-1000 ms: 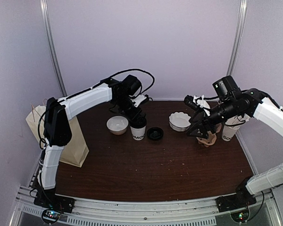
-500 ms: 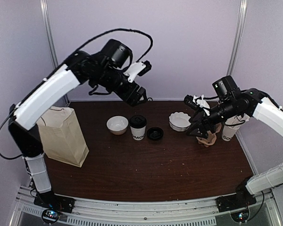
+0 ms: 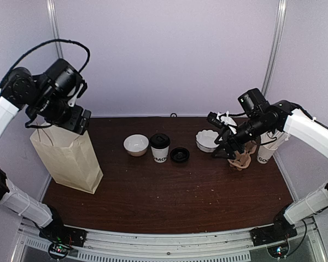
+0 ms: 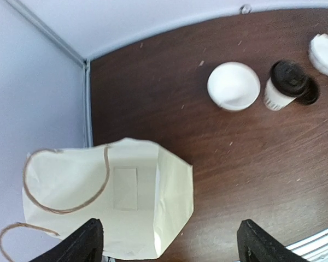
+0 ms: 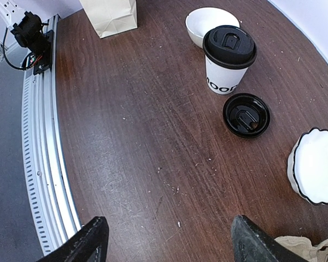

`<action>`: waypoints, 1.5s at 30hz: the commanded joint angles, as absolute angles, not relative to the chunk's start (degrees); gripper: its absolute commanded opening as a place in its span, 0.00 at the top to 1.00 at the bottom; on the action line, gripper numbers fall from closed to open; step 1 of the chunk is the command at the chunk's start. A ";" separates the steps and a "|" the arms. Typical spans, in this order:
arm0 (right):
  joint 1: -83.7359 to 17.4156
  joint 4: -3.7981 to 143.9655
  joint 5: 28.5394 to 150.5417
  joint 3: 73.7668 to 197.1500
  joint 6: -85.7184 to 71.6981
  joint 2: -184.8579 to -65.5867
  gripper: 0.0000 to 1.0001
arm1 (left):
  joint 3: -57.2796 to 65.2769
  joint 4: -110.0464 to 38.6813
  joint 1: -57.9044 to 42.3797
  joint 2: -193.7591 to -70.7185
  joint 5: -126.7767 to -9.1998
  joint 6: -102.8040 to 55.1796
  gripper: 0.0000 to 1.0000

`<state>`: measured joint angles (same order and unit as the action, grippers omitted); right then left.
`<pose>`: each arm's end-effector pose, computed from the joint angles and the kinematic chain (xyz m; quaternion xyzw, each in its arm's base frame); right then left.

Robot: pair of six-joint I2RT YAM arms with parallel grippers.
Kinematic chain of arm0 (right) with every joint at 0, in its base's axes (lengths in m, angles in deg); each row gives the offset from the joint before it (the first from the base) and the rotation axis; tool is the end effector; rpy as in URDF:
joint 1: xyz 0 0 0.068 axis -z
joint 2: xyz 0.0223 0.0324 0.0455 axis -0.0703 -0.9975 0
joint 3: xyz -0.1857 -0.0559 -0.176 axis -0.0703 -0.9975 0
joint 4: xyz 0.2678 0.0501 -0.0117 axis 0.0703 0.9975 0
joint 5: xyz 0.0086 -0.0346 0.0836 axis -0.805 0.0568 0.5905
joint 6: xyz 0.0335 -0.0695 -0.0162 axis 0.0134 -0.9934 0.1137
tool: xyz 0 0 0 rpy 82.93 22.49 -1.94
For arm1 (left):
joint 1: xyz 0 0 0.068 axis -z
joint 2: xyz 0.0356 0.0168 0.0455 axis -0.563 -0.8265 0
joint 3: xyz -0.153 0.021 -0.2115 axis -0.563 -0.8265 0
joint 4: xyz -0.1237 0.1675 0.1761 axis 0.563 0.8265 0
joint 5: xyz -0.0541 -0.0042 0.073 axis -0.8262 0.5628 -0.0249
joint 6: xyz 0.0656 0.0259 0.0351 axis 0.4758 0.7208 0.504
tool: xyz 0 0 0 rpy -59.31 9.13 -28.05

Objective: Pack the takeout coffee

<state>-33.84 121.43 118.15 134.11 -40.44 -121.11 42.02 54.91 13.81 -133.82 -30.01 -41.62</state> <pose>0.2377 0.1822 0.3028 -0.5114 0.7532 0.3043 0.2803 0.1725 -0.1420 0.4415 0.0743 0.9227 0.0106 0.3781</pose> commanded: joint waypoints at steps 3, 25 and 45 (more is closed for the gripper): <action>-33.57 121.70 119.64 135.70 -39.60 -121.53 0.20 | 32.42 60.49 9.57 -131.52 -35.59 -48.60 0.15; -33.56 120.35 118.97 132.46 -39.25 -117.95 0.20 | 27.15 56.52 6.08 -138.39 -43.33 -44.83 0.71; -33.56 120.66 119.61 133.76 -39.19 -119.11 0.21 | 40.66 48.16 17.81 -145.35 -66.29 -51.13 1.00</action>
